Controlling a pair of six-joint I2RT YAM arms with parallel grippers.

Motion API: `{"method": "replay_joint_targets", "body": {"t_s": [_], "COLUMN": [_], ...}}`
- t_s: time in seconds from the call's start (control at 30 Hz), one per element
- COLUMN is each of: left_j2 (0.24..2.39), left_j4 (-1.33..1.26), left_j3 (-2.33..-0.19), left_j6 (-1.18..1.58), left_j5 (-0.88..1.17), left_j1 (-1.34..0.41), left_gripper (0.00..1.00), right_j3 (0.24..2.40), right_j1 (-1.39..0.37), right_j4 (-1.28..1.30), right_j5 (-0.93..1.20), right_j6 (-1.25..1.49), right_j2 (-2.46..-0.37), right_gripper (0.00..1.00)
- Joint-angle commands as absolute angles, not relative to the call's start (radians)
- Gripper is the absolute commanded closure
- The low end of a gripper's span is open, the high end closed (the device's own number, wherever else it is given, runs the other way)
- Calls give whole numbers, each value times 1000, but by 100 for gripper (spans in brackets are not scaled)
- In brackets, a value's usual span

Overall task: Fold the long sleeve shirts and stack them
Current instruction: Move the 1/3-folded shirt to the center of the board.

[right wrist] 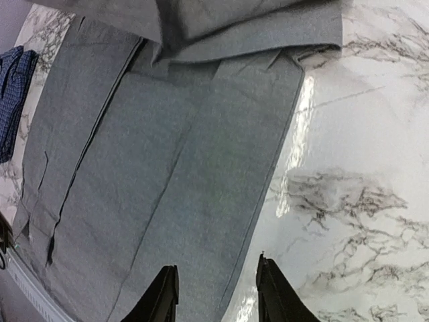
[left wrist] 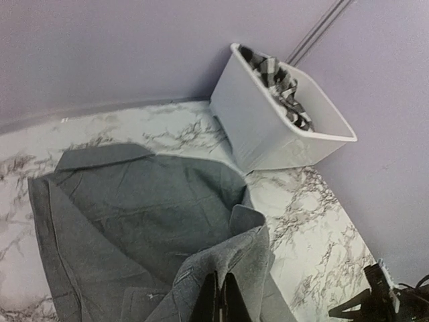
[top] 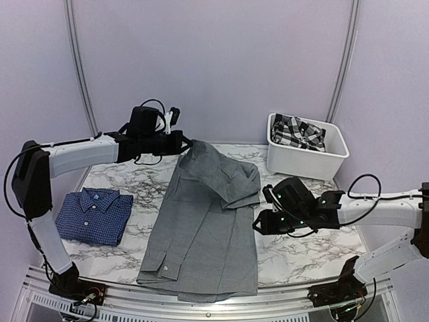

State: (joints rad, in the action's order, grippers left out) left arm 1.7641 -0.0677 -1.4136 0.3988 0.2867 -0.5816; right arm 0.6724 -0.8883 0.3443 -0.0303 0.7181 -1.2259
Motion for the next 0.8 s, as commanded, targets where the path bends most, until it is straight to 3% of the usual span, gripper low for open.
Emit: {"method": "replay_joint_targets", "body": {"t_s": [0.0, 0.2, 0.77], "left_j2": [1845, 1940, 2254], "left_j4": [-24, -183, -188], "left_j3": [-1324, -1221, -1414], "left_j6": [472, 573, 659], "left_j5": [293, 400, 334], "left_j1": [-543, -493, -415], "left_gripper": [100, 100, 100], "right_j3": [800, 955, 1231], "right_j1": [-839, -765, -550], "right_j4": [186, 109, 48], "right_j5": [-81, -103, 27], "right_j6": [690, 632, 501], "right_j2": [-1353, -1546, -2012], "right_gripper": [67, 73, 75]}}
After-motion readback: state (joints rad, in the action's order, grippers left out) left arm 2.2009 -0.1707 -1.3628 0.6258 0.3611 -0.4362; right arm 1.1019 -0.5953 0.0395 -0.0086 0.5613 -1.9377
